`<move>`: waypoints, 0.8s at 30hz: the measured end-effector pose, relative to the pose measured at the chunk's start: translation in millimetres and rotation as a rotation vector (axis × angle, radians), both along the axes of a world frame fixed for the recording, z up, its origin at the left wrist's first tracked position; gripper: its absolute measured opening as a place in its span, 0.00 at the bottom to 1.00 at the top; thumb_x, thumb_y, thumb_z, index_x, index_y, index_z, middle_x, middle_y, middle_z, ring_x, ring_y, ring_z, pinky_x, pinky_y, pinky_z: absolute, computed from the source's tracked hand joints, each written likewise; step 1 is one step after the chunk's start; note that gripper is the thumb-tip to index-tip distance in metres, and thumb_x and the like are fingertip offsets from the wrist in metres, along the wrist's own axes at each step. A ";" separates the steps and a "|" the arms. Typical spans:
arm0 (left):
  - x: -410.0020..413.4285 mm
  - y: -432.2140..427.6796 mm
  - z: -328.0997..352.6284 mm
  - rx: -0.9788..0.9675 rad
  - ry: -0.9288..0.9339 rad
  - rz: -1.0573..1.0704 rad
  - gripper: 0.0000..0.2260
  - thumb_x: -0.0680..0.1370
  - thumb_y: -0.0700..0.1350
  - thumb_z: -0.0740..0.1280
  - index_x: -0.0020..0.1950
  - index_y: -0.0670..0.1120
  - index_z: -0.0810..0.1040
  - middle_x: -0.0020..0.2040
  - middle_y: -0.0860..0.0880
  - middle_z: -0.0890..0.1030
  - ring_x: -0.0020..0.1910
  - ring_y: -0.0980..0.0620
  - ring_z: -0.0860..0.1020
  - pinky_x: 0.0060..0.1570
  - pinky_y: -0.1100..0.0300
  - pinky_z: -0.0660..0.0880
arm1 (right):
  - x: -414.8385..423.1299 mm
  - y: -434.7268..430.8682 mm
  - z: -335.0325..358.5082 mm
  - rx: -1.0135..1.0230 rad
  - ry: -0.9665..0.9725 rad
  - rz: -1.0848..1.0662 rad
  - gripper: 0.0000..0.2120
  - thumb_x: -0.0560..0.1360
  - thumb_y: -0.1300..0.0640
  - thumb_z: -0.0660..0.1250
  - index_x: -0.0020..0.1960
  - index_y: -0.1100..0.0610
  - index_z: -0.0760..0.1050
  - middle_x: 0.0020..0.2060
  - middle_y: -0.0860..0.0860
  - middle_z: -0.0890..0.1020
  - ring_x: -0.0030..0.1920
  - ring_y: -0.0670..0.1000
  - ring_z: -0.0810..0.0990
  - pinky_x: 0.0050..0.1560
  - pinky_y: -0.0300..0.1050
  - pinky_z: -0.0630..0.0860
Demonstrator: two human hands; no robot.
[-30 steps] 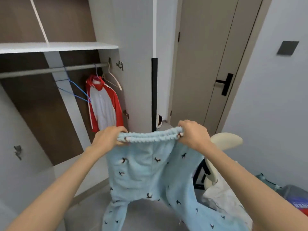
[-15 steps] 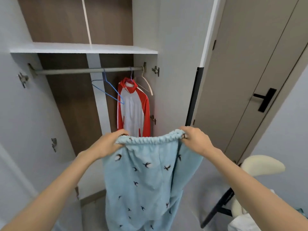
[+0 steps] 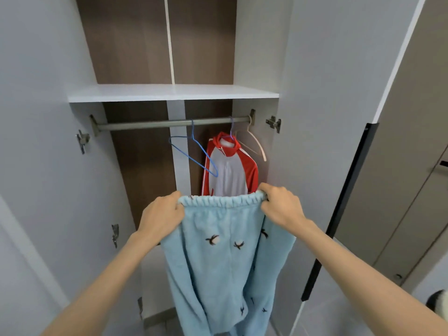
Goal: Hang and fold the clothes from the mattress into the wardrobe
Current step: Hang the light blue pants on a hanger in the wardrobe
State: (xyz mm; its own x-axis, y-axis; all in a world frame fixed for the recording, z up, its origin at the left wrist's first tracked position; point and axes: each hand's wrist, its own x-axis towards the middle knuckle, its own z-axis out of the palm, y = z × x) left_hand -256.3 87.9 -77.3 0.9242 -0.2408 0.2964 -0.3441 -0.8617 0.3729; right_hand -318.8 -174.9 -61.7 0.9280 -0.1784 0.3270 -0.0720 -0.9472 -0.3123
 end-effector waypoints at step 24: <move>366.3 18.2 1.9 -0.398 0.066 0.057 0.06 0.72 0.56 0.71 0.42 0.54 0.80 0.40 0.58 0.81 0.42 0.58 0.78 0.43 0.61 0.75 | 488.2 49.2 -5.9 0.482 0.058 0.143 0.24 0.76 0.57 0.64 0.70 0.56 0.64 0.66 0.57 0.69 0.68 0.59 0.63 0.64 0.47 0.63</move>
